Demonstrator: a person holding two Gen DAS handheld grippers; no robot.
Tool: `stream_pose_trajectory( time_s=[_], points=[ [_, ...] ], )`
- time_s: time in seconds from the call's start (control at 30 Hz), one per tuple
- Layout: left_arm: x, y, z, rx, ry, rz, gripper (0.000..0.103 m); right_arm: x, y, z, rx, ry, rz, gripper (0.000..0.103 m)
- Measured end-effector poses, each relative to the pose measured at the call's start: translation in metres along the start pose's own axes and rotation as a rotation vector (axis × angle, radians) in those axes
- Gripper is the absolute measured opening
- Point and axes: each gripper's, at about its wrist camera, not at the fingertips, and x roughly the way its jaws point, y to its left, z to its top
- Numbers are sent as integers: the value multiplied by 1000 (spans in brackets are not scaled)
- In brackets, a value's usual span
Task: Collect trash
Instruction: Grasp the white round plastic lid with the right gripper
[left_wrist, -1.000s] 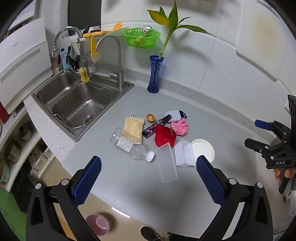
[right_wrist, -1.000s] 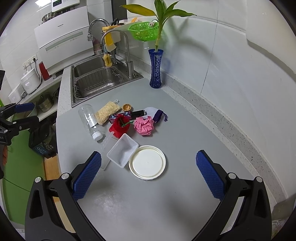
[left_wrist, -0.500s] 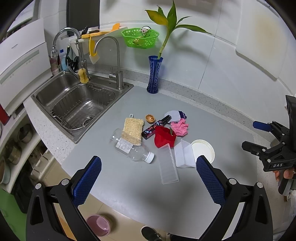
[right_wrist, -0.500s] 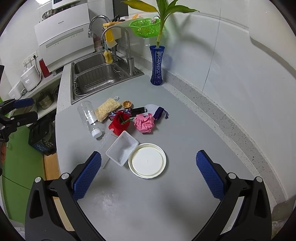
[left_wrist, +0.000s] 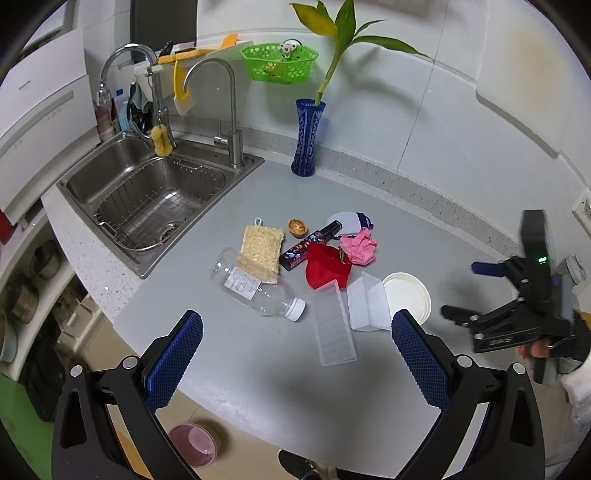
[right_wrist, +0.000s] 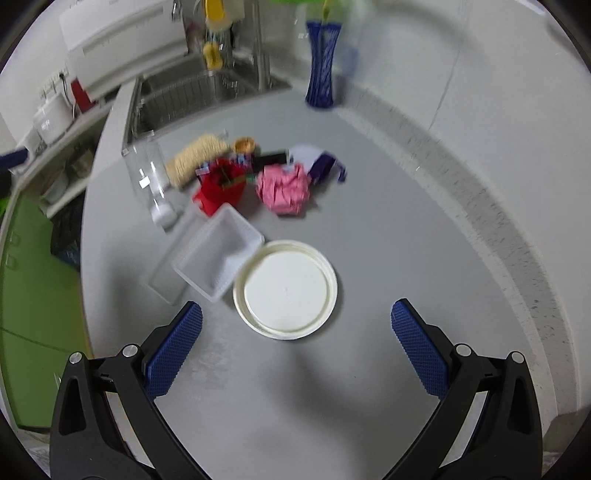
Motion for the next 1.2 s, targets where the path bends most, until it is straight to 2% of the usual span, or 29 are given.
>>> stream_pose_trajectory(
  time_s=[0.33, 0.43, 0.6, 0.67, 0.73, 1.0, 1.2],
  points=[
    [15, 5, -4, -26, 40, 7, 98, 80, 2, 5, -91, 175, 25, 100],
    [19, 8, -5, -38, 50, 11, 98, 95, 2, 11, -99, 196, 60, 100],
    [23, 13, -8, -53, 66, 17, 98, 110, 5, 14, -121, 227, 54, 100],
    [24, 14, -9, -57, 68, 19, 98, 111, 5, 14, -124, 225, 59, 100],
    [26, 14, -9, -61, 71, 18, 98, 109, 5, 14, -136, 218, 67, 96],
    [33, 13, -11, -57, 86, 7, 98, 95, 7, 6, -118, 174, 77, 95],
    [43, 6, -12, -50, 97, -12, 98, 57, -12, 2, -67, 129, 56, 95]
  ],
)
